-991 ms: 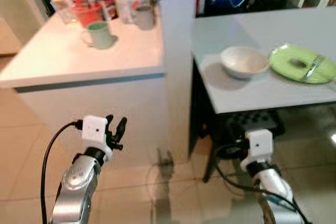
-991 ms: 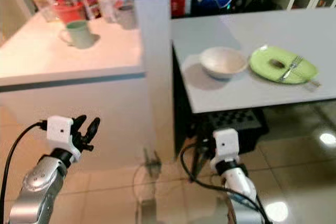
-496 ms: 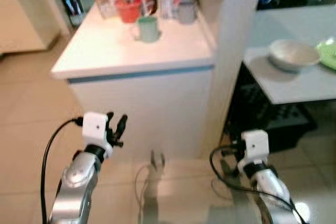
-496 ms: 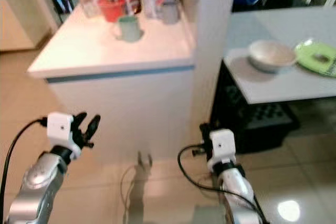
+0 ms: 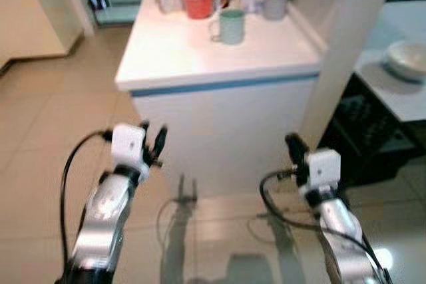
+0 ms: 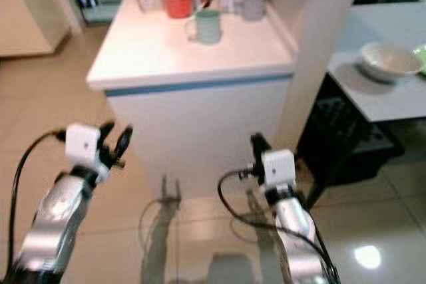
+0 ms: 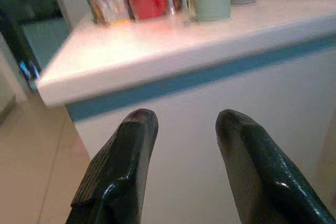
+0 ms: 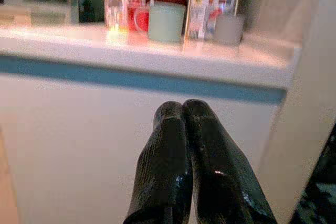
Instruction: Setting the table
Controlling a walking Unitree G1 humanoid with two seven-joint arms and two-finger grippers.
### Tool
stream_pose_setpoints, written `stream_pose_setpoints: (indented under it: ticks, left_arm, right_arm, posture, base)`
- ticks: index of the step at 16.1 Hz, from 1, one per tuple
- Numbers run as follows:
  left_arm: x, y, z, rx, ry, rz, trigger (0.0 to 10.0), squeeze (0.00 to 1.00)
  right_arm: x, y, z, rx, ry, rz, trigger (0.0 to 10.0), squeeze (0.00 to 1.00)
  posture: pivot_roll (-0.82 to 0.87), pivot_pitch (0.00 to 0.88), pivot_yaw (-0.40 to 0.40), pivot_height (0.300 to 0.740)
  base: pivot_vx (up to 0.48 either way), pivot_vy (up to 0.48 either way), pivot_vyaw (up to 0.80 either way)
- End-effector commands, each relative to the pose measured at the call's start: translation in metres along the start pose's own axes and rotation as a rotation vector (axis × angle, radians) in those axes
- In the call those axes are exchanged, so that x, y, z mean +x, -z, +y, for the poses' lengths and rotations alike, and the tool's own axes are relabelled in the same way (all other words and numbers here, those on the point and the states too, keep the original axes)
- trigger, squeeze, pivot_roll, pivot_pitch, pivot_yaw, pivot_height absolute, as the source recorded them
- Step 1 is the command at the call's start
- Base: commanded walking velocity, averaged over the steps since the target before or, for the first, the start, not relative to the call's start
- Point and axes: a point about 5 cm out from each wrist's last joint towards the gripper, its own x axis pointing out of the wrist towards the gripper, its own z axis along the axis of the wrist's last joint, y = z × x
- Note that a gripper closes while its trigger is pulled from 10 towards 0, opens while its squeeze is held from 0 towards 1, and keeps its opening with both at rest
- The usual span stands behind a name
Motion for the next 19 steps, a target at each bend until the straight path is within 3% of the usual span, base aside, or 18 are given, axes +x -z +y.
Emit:
stream_pose_setpoints:
  ticks: [1, 2, 3, 7, 8, 9, 19]
  left_arm:
    - [0.005, -0.002, 0.002, 0.009, -0.019, -0.012, 10.0, 0.0]
    - [0.018, -0.008, 0.004, 0.028, -0.037, -0.03, 10.0, 0.0]
    - [0.021, -0.009, 0.005, 0.059, -0.044, -0.034, 10.0, 0.0]
    - [0.022, -0.002, 0.001, 0.043, -0.03, -0.005, 10.0, 0.0]
    - [0.021, 0.001, 0.0, 0.031, -0.032, 0.002, 10.0, 0.0]
    - [0.021, 0.002, -0.001, 0.034, -0.033, 0.003, 10.0, 0.0]
    - [0.017, 0.007, -0.001, 0.016, -0.029, 0.017, 10.0, 0.0]
  right_arm:
    - [0.004, -0.006, -0.002, -0.003, 0.019, -0.024, 10.0, 0.0]
    - [0.011, -0.009, 0.0, -0.02, 0.034, -0.051, 10.0, 0.0]
    - [0.013, -0.009, 0.0, -0.027, 0.036, -0.054, 10.0, 0.0]
    - [0.016, -0.004, 0.004, -0.029, 0.047, -0.009, 10.0, 0.0]
    - [0.015, 0.0, 0.004, -0.031, 0.05, 0.021, 10.0, 0.85]
    - [0.015, 0.002, 0.004, -0.023, 0.052, 0.032, 10.0, 1.0]
    - [0.015, 0.008, -0.001, -0.038, 0.033, 0.05, 10.0, 1.0]
  posture:
    - [-0.01, 0.0, 0.102, 0.74]
    - [-0.01, 0.0, 0.096, 0.74]
    - [-0.01, 0.0, 0.097, 0.74]
    - [-0.01, 0.0, 0.089, 0.74]
    - [-0.01, 0.0, 0.087, 0.74]
    - [-0.01, 0.0, 0.087, 0.74]
    - [0.01, 0.0, 0.073, 0.74]
  base:
    - [0.0, 0.0, 0.0]
    - [0.0, 0.0, 0.0]
    - [0.0, 0.0, 0.0]
    - [0.0, 0.0, 0.0]
    - [0.0, 0.0, 0.0]
    - [0.0, 0.0, 0.0]
    - [0.0, 0.0, 0.0]
